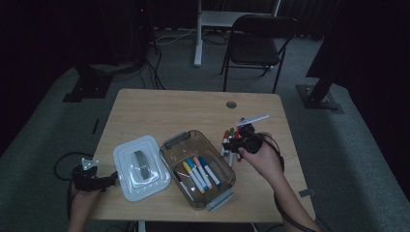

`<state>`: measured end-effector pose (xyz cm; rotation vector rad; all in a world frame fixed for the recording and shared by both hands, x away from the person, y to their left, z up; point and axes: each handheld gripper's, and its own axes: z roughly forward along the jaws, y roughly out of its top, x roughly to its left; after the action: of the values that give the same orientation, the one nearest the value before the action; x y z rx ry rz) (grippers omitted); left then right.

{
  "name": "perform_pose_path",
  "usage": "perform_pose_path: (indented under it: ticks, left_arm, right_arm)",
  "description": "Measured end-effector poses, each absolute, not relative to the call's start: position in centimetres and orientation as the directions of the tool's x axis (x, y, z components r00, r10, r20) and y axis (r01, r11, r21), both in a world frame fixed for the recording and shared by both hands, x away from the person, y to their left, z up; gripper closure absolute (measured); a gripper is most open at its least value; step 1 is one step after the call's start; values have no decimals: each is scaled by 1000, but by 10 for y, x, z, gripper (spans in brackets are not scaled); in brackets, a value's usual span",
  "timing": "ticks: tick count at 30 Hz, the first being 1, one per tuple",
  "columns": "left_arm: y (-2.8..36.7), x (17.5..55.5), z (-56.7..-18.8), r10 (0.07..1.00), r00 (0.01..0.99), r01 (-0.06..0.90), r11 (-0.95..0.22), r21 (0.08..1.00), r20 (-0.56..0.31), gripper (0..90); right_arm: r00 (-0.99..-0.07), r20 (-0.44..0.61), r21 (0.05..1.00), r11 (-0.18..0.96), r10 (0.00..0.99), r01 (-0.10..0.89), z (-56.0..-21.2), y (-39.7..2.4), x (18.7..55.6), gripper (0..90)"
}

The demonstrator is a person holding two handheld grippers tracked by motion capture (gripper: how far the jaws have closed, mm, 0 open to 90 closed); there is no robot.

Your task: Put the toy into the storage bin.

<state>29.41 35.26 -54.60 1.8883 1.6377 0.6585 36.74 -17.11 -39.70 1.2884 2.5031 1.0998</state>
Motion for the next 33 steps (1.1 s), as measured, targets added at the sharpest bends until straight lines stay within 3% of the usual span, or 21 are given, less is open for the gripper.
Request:
perform_pose_path:
  ticks: [5, 6, 10, 16, 29, 33]
  left_arm:
    - [353, 294, -546, 990, 139, 722, -108, 684, 10, 7]
    - [353, 294, -546, 990, 139, 722, -108, 684, 10, 6]
    - [353, 294, -546, 990, 139, 722, -108, 684, 10, 7]
    - [353, 294, -546, 990, 139, 722, -108, 684, 10, 6]
    - [353, 294, -546, 990, 139, 722, -108, 684, 10, 6]
    - [353, 294, -546, 990, 139, 722, -108, 684, 10, 7]
  right_arm:
    - [-535, 221, 659, 280, 815, 698, -405, -211, 379, 623]
    - [-463, 239, 647, 216, 853, 732, -416, -234, 389, 644]
    - [-395, 238, 597, 188, 887, 780, -438, -247, 406, 657]
    - [-309, 250, 572, 117, 918, 812, -463, -258, 431, 671]
    - [-214, 223, 498, 78, 951, 864, -509, -257, 481, 666]
    - [-186, 211, 465, 69, 960, 882, -517, -256, 486, 702]
